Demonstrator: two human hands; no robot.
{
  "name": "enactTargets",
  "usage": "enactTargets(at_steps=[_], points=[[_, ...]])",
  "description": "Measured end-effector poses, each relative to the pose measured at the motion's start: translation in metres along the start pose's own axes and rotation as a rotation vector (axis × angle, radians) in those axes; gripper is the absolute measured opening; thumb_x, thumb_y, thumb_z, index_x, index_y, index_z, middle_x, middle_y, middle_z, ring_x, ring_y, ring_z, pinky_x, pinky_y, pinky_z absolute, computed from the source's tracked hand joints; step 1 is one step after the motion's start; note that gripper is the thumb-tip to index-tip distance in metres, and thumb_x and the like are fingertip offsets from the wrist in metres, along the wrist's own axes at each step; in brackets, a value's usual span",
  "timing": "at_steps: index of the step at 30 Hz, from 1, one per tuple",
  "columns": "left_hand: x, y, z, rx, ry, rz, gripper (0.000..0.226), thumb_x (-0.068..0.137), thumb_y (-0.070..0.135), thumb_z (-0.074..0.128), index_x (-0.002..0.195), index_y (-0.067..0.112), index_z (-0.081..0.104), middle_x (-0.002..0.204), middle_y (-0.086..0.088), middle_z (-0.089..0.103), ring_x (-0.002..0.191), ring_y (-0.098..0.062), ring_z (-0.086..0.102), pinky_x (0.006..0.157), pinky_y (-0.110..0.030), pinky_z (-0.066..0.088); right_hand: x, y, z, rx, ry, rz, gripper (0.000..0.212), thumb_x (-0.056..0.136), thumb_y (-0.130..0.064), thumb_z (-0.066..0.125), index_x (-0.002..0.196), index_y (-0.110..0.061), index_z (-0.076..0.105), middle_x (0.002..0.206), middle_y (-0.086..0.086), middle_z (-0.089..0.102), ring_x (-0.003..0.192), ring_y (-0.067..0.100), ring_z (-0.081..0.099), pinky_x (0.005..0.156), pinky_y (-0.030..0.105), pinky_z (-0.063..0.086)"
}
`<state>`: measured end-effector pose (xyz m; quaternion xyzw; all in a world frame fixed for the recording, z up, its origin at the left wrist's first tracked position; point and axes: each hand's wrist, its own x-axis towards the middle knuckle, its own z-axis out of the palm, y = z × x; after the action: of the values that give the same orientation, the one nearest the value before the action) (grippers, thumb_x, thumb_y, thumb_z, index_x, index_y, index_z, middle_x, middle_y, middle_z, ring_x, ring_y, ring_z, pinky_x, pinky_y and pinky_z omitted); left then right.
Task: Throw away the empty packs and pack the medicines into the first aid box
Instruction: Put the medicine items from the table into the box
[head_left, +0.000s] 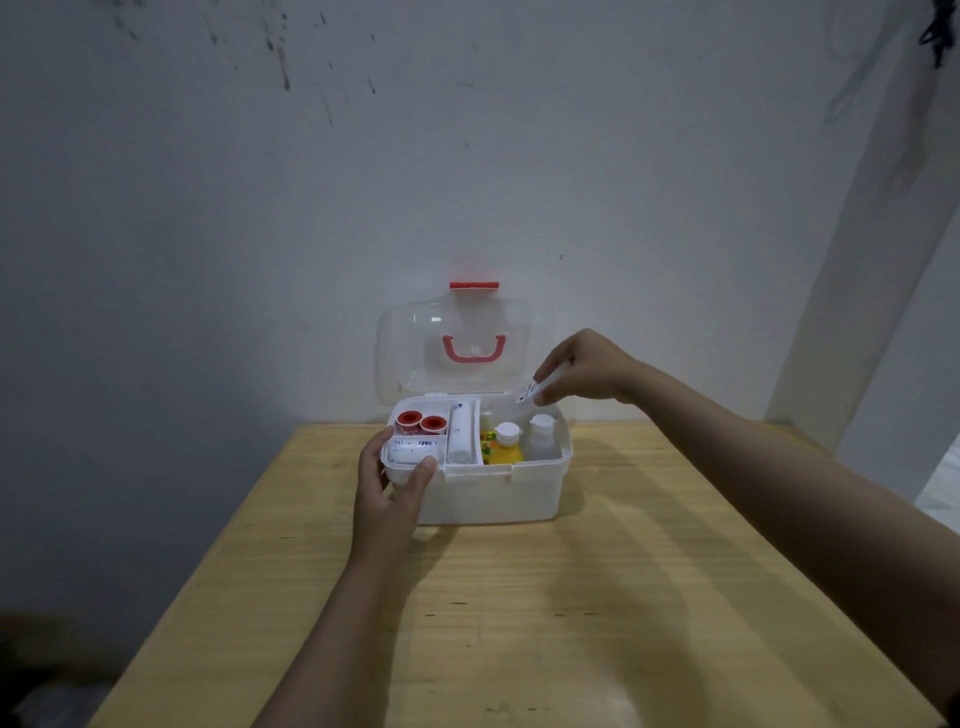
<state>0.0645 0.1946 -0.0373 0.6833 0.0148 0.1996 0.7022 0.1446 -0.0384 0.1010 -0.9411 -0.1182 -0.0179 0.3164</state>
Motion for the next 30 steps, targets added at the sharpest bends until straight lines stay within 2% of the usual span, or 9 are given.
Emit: enactTargets(at_steps=[2,6,11,15,18,22,24,26,30], points=[[0.001,0.000,0.000,0.000,0.003,0.000,0.053,0.082,0.026,0.067,0.124,0.043,0.040,0.127,0.008,0.051,0.110,-0.013,0.054,0.071,-0.019,0.050,0.011,0.000,0.006,-0.016,-0.041,0.025,0.033,0.061,-0.020,0.085,0.091,-0.010,0.075,0.087,0.001,0.069,0.083,0.014,0.062,0.072,0.024,0.049],[0.001,0.000,0.001,0.020,0.003,-0.003,0.055,0.082,0.027,0.067,0.127,0.042,0.039,0.127,0.007,0.049,0.107,-0.012,0.054,0.062,-0.014,0.050,0.023,0.000,0.022,-0.050,-0.110,0.019,0.036,0.058,-0.026,0.087,0.089,-0.014,0.074,0.086,-0.004,0.066,0.083,0.011,0.058,0.068,0.021,0.047],[0.001,-0.001,0.000,-0.016,0.005,0.013,0.052,0.081,0.025,0.068,0.122,0.044,0.043,0.123,0.010,0.053,0.108,-0.009,0.055,0.064,-0.012,0.050,0.025,0.009,0.030,-0.058,-0.030,-0.027,0.042,0.055,-0.032,0.088,0.092,-0.016,0.074,0.106,0.002,0.063,0.098,0.019,0.055,0.081,0.031,0.048],[0.001,-0.002,0.001,0.001,0.009,0.012,0.053,0.082,0.025,0.067,0.125,0.042,0.041,0.126,0.008,0.052,0.106,-0.007,0.055,0.063,-0.011,0.049,0.022,0.022,0.032,0.002,0.005,-0.042,0.042,0.053,-0.035,0.089,0.090,-0.021,0.075,0.106,0.000,0.065,0.094,0.016,0.059,0.082,0.030,0.049],[0.001,-0.002,0.001,0.028,0.006,0.019,0.054,0.082,0.026,0.067,0.126,0.042,0.040,0.128,0.006,0.051,0.105,-0.007,0.054,0.061,-0.010,0.049,0.019,0.027,0.029,0.055,-0.008,-0.063,0.038,0.061,-0.032,0.085,0.095,-0.019,0.075,0.107,0.001,0.068,0.086,0.012,0.059,0.082,0.030,0.049],[0.002,-0.003,0.001,0.040,0.007,0.017,0.054,0.082,0.027,0.066,0.127,0.042,0.039,0.131,0.005,0.050,0.108,-0.009,0.054,0.061,-0.010,0.049,0.017,0.028,0.019,0.084,-0.037,-0.066,0.032,0.070,-0.020,0.079,0.101,-0.013,0.073,0.108,0.006,0.070,0.094,0.018,0.064,0.092,0.036,0.051],[0.003,-0.004,0.001,0.040,0.011,0.020,0.054,0.082,0.027,0.066,0.126,0.043,0.039,0.132,0.005,0.050,0.110,-0.012,0.054,0.061,-0.010,0.049,0.017,0.028,0.019,0.079,-0.045,-0.073,0.030,0.069,-0.018,0.080,0.098,-0.011,0.074,0.102,0.006,0.072,0.092,0.018,0.065,0.088,0.034,0.053],[0.003,-0.004,0.002,0.046,0.014,0.020,0.053,0.082,0.027,0.066,0.126,0.042,0.039,0.132,0.004,0.050,0.112,-0.014,0.054,0.061,-0.010,0.049,0.018,0.027,0.024,0.041,-0.035,-0.085,0.026,0.067,-0.020,0.083,0.091,-0.012,0.075,0.091,0.004,0.072,0.084,0.015,0.065,0.077,0.027,0.053],[0.003,-0.004,0.002,0.036,0.016,0.021,0.053,0.082,0.026,0.066,0.126,0.040,0.040,0.133,0.000,0.050,0.110,-0.015,0.054,0.060,-0.009,0.048,0.024,0.026,0.036,-0.015,-0.047,-0.072,0.024,0.062,-0.022,0.086,0.083,-0.013,0.076,0.074,-0.006,0.067,0.071,0.007,0.060,0.060,0.015,0.044]])
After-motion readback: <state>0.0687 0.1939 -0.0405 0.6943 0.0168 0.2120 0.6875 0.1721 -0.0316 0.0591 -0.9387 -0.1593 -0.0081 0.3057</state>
